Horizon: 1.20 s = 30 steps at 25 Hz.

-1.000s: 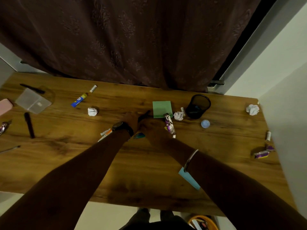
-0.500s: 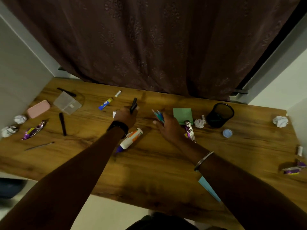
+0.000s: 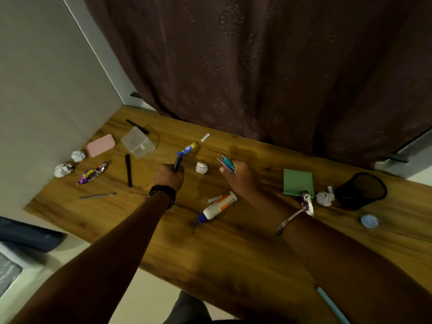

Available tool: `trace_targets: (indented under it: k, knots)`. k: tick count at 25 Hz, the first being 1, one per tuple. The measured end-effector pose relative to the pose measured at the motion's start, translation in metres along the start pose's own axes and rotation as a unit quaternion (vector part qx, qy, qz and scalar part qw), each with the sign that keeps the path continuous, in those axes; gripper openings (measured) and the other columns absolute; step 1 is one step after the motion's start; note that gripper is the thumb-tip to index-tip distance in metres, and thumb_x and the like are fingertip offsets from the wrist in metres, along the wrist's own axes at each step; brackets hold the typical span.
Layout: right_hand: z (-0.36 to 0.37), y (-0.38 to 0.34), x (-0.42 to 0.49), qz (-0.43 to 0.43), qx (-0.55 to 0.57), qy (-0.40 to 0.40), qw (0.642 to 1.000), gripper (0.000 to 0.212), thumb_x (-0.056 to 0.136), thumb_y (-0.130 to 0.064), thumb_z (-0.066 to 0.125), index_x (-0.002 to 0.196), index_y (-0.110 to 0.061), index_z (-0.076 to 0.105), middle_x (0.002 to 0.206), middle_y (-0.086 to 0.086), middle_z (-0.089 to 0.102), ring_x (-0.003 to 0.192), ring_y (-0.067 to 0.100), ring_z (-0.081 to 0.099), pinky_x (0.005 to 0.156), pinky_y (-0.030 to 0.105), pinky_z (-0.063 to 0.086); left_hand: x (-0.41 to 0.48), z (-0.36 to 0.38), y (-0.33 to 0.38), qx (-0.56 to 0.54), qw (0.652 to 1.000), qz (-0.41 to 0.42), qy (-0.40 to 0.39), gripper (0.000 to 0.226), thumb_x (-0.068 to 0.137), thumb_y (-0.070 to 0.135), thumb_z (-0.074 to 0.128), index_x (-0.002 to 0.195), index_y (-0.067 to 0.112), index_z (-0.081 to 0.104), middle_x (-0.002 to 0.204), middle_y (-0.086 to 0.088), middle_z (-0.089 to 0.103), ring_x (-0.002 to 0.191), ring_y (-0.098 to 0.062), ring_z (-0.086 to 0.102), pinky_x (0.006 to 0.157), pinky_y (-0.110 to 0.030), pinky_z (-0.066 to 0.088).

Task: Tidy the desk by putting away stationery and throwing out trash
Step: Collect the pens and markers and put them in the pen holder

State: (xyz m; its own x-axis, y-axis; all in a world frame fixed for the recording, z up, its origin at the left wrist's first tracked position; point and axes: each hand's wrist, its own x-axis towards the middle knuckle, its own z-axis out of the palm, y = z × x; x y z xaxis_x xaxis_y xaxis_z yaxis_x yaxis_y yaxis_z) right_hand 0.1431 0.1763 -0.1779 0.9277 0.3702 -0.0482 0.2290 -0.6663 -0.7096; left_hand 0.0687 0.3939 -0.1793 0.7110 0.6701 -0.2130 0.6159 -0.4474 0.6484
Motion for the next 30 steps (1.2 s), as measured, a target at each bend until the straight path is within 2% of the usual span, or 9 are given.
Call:
trace_targets:
  k: [5,9,14,16,20,24,26,28,30]
  knots:
    - [0.031,-0.033,0.059,0.001,-0.05,0.009,0.999,0.038,0.097,-0.036,0.069,0.123,-0.009,0.069,0.121,0.011,0.071,0.114,0.025,0.068,0.093,0.032,0.055,0.059,-0.008,-0.006,0.062,0.997,0.05,0.014,0.026,0.099,0.024,0.057,0.112,0.004,0.067,0.099,-0.018,0.071,0.089,-0.037,0.066,0.064,-0.035,0.043]
    - [0.058,-0.053,0.109,0.052,-0.101,0.004,0.994,0.036,0.096,-0.03,0.07,0.126,-0.008,0.067,0.125,0.014,0.07,0.116,0.032,0.066,0.092,0.039,0.056,0.109,-0.001,-0.006,0.077,0.986,0.13,-0.075,0.046,0.1,0.019,0.058,0.145,0.023,0.053,0.111,-0.008,0.066,0.098,-0.031,0.062,0.075,-0.042,0.049]
    - [0.073,-0.059,0.155,0.092,-0.144,-0.03,0.985,0.043,0.1,-0.019,0.063,0.142,-0.011,0.058,0.14,0.017,0.059,0.124,0.036,0.061,0.097,0.041,0.052,0.157,0.024,-0.001,0.18,0.954,0.166,-0.172,0.049,0.095,0.03,0.065,0.14,0.015,0.053,0.134,-0.016,0.057,0.126,-0.037,0.049,0.099,-0.044,0.043]
    - [0.079,-0.056,0.166,0.095,-0.119,-0.021,0.988,0.038,0.101,-0.02,0.062,0.139,-0.012,0.06,0.137,0.016,0.061,0.122,0.035,0.062,0.094,0.039,0.052,0.161,0.025,-0.001,0.173,0.952,0.166,-0.188,0.049,0.096,0.028,0.063,0.14,0.008,0.051,0.134,-0.018,0.056,0.119,-0.037,0.055,0.095,-0.045,0.047]
    - [0.1,-0.069,0.178,0.081,-0.079,-0.001,0.994,0.035,0.101,-0.029,0.063,0.131,-0.01,0.065,0.126,0.016,0.068,0.114,0.035,0.066,0.089,0.038,0.054,0.141,-0.002,-0.018,0.007,0.975,0.141,-0.17,0.038,0.098,0.032,0.06,0.125,0.006,0.053,0.111,-0.013,0.064,0.093,-0.031,0.064,0.069,-0.037,0.051]
    - [0.133,-0.107,0.189,0.019,-0.031,-0.02,0.999,0.035,0.1,-0.036,0.065,0.115,-0.006,0.072,0.106,0.015,0.074,0.099,0.03,0.071,0.072,0.029,0.046,0.124,-0.045,-0.042,-0.019,0.98,0.133,-0.149,0.057,0.099,0.024,0.06,0.149,0.006,0.039,0.122,-0.001,0.058,0.102,-0.028,0.064,0.078,-0.037,0.051]
    - [0.153,-0.131,0.198,0.005,-0.019,-0.028,0.999,0.035,0.098,-0.037,0.067,0.109,-0.005,0.072,0.1,0.014,0.074,0.093,0.028,0.072,0.07,0.026,0.041,0.123,-0.06,-0.059,0.039,0.986,0.118,-0.115,0.045,0.099,0.029,0.059,0.138,0.008,0.05,0.119,-0.009,0.066,0.103,-0.033,0.065,0.087,-0.043,0.048]
    - [0.174,-0.153,0.21,0.009,-0.012,-0.042,0.999,0.037,0.095,-0.04,0.071,0.11,-0.006,0.073,0.101,0.013,0.074,0.094,0.028,0.071,0.069,0.028,0.043,0.125,-0.073,-0.079,0.053,0.991,0.094,-0.079,0.023,0.101,0.033,0.055,0.11,0.012,0.061,0.101,-0.011,0.069,0.096,-0.035,0.067,0.101,-0.049,0.045]
    - [0.192,-0.173,0.223,0.019,0.007,-0.059,0.998,0.037,0.091,-0.04,0.072,0.113,-0.009,0.074,0.104,0.012,0.075,0.095,0.029,0.072,0.072,0.034,0.053,0.13,-0.086,-0.099,0.005,0.998,0.042,-0.052,0.023,0.102,0.033,0.052,0.099,0.013,0.062,0.1,-0.014,0.07,0.09,-0.034,0.068,0.096,-0.047,0.05]
